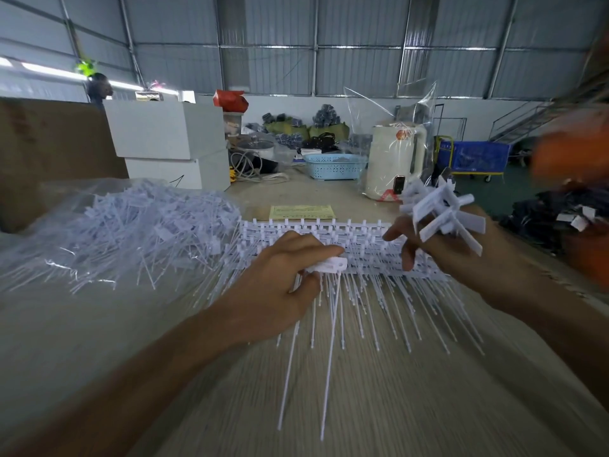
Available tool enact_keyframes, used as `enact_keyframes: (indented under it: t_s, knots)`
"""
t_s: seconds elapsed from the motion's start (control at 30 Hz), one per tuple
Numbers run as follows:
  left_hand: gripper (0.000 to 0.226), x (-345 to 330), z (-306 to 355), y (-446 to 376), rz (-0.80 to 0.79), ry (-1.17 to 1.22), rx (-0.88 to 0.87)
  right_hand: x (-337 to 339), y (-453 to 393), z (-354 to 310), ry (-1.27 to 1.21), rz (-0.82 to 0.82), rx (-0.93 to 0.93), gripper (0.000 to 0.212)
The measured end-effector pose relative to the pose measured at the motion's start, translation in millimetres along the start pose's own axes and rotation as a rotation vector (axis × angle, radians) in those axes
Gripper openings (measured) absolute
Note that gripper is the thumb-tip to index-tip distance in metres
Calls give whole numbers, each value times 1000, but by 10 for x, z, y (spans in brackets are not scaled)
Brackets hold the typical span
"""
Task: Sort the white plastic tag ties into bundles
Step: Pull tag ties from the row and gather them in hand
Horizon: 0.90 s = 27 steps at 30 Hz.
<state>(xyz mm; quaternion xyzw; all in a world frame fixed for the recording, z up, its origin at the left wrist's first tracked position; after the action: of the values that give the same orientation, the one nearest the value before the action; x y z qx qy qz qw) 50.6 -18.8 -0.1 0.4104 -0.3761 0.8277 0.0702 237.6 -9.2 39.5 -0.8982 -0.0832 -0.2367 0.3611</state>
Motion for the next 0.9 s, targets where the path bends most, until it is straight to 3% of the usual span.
enact_keyframes:
  t_s: [0.1, 0.33, 0.47, 0.53, 0.7, 0.77, 0.87, 0.9]
  knots:
    - [49, 25, -43, 12, 13, 79, 48, -6, 10, 9, 36, 40, 28, 45]
    - [41, 96, -87, -6, 110, 251, 88, -126, -76, 298, -75, -51, -83, 20]
    - [35, 122, -58, -1, 149, 289, 71, -224, -174, 429, -63, -83, -175, 40]
    - [36, 112, -46, -6, 148, 301, 72, -282, -153, 347, -95, -92, -147, 38]
    - [34, 121, 39, 17, 176, 319, 51, -239, -23, 76, -112, 64, -38, 18]
    - [34, 134, 82, 23, 193, 337, 39, -256, -7, 76, -68, 120, -105, 27]
    - [35, 158, 159, 31, 215, 327, -5, -316, 52, 97, -217, 161, -217, 29]
    - [36, 160, 173, 34, 220, 312, -9, -341, 71, 128, -235, 144, -256, 40]
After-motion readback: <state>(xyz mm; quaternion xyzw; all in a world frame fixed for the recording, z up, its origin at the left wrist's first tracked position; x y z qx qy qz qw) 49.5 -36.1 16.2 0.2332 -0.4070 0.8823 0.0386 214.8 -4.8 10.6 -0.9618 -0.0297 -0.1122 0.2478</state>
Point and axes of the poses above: each hand's wrist, its own y-axis away from the middle knuckle, its own x-axis out of the back of the hand, z = x × y, the point moved 9 cm from there along -y, towards the middle knuckle, and after that the axes turned 3 degrees about x, right-handed, at the moved point
